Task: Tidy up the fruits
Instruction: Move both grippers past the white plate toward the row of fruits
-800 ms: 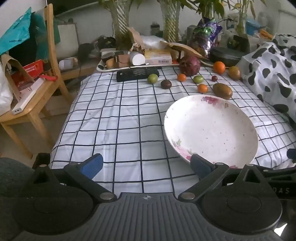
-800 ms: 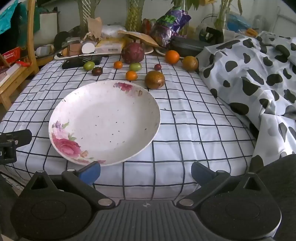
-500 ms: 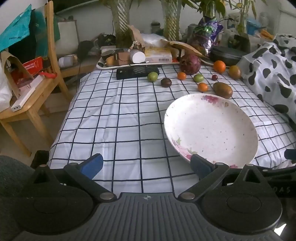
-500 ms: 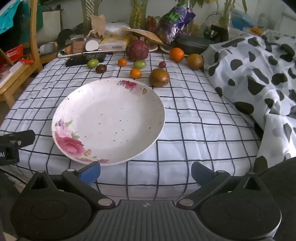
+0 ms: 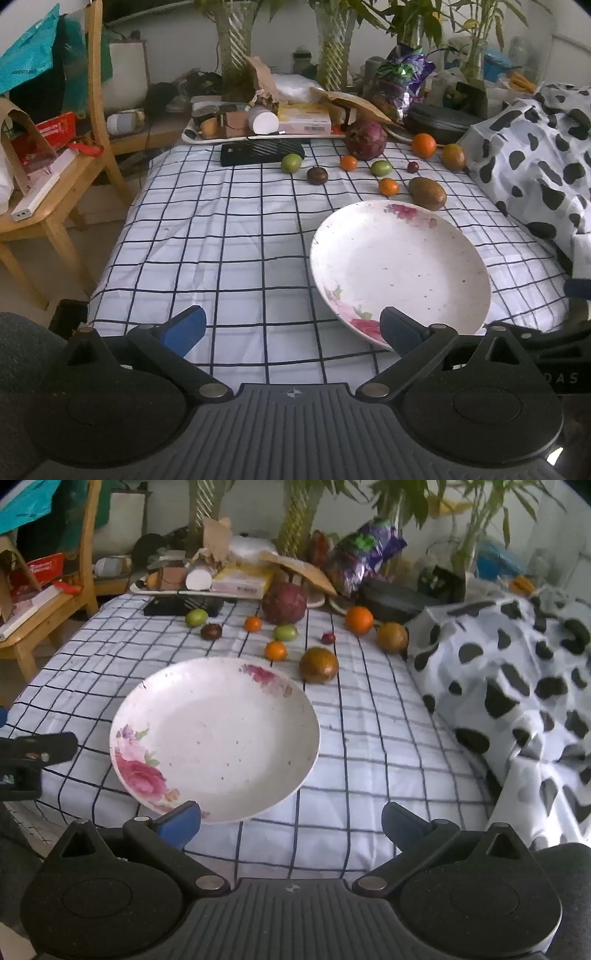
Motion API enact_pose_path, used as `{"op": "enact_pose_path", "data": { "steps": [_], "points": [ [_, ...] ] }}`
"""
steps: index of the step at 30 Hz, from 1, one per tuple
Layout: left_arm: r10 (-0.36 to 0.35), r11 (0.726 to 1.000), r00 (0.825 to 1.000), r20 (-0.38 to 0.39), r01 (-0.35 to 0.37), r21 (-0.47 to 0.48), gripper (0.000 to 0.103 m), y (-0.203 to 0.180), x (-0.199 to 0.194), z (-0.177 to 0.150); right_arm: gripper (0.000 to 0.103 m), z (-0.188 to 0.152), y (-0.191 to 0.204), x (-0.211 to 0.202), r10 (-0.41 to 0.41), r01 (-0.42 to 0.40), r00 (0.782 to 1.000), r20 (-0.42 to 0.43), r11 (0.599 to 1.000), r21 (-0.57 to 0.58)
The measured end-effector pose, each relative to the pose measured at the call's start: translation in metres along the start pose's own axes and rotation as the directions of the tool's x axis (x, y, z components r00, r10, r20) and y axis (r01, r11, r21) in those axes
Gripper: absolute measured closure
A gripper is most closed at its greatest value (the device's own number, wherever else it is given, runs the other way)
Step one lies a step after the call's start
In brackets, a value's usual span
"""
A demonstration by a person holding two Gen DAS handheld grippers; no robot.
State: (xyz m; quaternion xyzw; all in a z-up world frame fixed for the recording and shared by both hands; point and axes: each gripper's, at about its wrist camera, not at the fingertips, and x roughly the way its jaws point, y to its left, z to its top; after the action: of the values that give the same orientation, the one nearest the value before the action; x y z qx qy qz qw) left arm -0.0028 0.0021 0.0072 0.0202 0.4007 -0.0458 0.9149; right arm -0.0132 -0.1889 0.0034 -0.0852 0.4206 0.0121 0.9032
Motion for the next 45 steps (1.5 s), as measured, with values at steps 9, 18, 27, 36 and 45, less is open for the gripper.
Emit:
{"op": "enact_pose_path", "data": {
  "steps": [9,18,27,36,45],
  "points": [
    [-0.025,1.0,1.0,-0.01,0.025,0.013,0.001,-0.002,0.001,0.003,0.0,0.006,-0.004,-0.013,-0.019,0.019,1.0,0.022,1.0,0.013],
    [-0.051,0.998,0.999,-0.015,0.051,0.029,0.001,-0.003,0.002,0.004,0.0,0.002,-0.005,-0.006,-0.018,0.018,1.0,0.018,0.999,0.028],
    [-0.104,0.993,0.994,-0.025,0.105,0.053,0.001,-0.009,0.005,0.002,0.0,0.001,-0.008,0.003,0.033,-0.035,0.999,0.028,0.996,0.078],
    [-0.218,0.972,0.975,-0.047,0.221,0.074,0.001,-0.014,0.015,0.01,0.0,-0.004,-0.023,0.016,0.06,-0.064,0.998,0.027,0.987,0.15],
    [-0.247,0.967,0.968,-0.034,0.249,0.061,0.001,-0.006,0.034,0.031,0.0,0.01,-0.04,0.033,0.117,-0.125,0.992,0.053,0.971,0.205]
  ]
}}
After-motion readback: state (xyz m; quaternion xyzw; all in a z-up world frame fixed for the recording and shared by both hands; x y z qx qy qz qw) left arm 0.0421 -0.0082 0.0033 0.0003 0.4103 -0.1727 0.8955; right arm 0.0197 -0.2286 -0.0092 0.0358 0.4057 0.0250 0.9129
